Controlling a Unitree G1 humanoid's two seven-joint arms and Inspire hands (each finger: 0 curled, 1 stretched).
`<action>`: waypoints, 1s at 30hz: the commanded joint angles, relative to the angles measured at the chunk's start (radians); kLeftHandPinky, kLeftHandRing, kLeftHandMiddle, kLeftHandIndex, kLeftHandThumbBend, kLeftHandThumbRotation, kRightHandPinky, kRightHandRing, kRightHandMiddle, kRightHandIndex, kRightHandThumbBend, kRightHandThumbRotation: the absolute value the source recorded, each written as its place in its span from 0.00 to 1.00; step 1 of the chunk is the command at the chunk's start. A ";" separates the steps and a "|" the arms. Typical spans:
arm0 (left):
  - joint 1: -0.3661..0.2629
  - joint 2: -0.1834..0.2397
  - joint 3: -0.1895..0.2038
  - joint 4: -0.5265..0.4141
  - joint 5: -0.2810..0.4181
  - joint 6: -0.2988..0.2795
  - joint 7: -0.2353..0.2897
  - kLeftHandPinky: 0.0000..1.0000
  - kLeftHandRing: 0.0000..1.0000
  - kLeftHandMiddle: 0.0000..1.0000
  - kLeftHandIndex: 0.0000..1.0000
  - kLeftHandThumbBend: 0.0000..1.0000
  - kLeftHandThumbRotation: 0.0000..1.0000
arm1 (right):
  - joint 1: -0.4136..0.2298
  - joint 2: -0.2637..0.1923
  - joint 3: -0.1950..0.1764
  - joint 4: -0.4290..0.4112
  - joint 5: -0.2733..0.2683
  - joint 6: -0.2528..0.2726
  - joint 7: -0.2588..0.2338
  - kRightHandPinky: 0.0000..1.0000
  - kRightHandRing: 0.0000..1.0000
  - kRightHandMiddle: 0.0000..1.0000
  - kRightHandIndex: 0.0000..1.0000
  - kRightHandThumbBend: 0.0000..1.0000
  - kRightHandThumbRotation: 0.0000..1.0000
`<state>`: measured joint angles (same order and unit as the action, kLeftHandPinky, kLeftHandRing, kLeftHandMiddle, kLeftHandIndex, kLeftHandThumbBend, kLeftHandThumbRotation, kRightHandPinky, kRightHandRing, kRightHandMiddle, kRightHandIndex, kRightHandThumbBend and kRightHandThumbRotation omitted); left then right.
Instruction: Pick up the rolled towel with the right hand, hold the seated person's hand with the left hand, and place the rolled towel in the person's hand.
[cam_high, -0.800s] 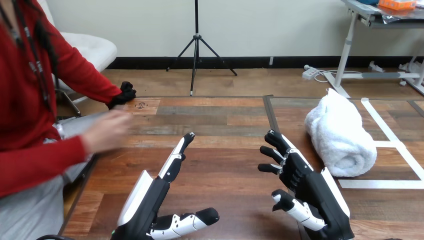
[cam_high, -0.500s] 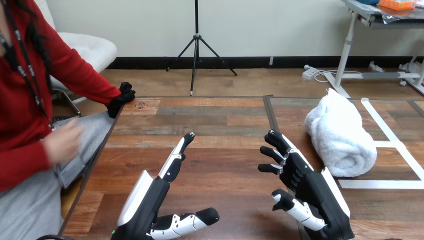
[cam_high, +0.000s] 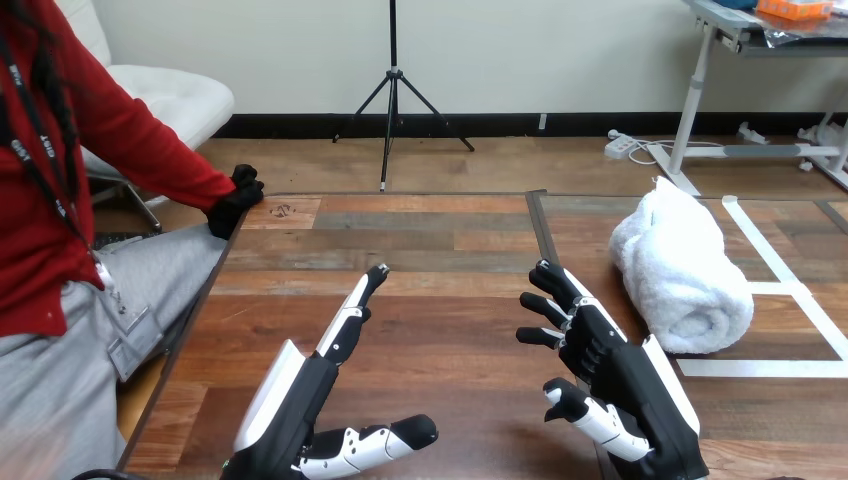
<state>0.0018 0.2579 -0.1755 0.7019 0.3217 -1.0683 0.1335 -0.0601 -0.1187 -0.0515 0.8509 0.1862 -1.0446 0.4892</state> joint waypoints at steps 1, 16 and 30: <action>-0.054 -0.004 0.021 -0.019 -0.017 -0.019 -0.003 0.93 0.99 1.00 1.00 1.00 0.73 | -0.056 0.003 -0.004 -0.035 0.001 -0.004 -0.008 0.79 0.91 0.95 0.94 1.00 0.67; -0.061 -0.006 0.024 -0.001 -0.044 -0.039 -0.028 0.92 0.99 1.00 1.00 1.00 0.72 | -0.057 0.003 -0.005 -0.042 -0.018 -0.006 -0.027 0.78 0.91 0.95 0.94 1.00 0.68; -0.062 -0.005 0.026 -0.002 -0.076 -0.040 -0.062 0.91 0.99 1.00 1.00 1.00 0.70 | -0.061 0.002 -0.005 -0.040 -0.020 -0.011 -0.031 0.77 0.90 0.95 0.94 1.00 0.68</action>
<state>-0.0020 0.2579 -0.1705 0.7026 0.2716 -1.0916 0.0796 -0.0602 -0.1180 -0.0514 0.8509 0.1596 -1.0442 0.4668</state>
